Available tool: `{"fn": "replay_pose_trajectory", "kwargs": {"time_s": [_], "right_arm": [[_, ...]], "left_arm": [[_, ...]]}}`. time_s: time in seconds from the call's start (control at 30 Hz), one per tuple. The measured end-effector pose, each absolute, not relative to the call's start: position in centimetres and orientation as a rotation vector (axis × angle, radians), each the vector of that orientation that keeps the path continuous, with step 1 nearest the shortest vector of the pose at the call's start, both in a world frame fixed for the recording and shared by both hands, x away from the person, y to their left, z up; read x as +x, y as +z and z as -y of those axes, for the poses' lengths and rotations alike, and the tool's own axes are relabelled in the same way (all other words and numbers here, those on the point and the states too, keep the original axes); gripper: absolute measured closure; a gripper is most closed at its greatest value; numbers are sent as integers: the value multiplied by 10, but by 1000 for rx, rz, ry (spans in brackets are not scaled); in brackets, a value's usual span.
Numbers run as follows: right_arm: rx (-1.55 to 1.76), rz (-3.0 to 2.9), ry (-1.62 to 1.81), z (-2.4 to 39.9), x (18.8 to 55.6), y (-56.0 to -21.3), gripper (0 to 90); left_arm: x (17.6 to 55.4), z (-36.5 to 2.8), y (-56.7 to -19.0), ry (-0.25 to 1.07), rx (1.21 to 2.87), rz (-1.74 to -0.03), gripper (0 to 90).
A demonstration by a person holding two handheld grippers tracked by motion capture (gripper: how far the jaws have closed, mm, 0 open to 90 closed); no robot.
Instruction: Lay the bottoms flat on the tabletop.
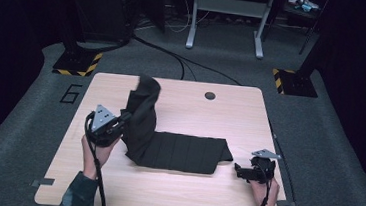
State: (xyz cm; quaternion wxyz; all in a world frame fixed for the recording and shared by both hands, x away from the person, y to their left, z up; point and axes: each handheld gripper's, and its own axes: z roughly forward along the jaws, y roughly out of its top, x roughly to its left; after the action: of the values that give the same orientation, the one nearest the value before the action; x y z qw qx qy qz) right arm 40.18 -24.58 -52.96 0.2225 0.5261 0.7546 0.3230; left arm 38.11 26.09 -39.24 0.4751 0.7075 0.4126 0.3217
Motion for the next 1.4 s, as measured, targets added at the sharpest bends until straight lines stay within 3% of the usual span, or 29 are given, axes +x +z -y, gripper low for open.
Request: {"fn": "replay_pose_trajectory", "kwargs": {"time_s": [0.2,0.37,0.57,0.73,0.9,1.07,1.4], "right_arm": [[1464,-2079,891,245,401,-530,8],[1465,-2078,889,245,401,-530,8],[1477,-2075,894,245,401,-528,30],[1451,-2067,1093,218,403,-502,36],[1319,-2157,1106,169,415,-484,54],[1289,-2326,975,120,437,-508,53],[1300,-2305,988,127,432,-522,36]], "left_arm": [[372,-287,-410,778,1712,-1107,693],[378,-293,-418,763,1728,-1154,467],[402,-299,-429,777,1811,-1221,325],[434,-309,-450,790,1906,-1298,230],[458,-315,-476,748,1995,-1368,182],[461,-326,-507,632,2018,-1435,156],[445,-329,-519,616,1939,-1465,167]]}}
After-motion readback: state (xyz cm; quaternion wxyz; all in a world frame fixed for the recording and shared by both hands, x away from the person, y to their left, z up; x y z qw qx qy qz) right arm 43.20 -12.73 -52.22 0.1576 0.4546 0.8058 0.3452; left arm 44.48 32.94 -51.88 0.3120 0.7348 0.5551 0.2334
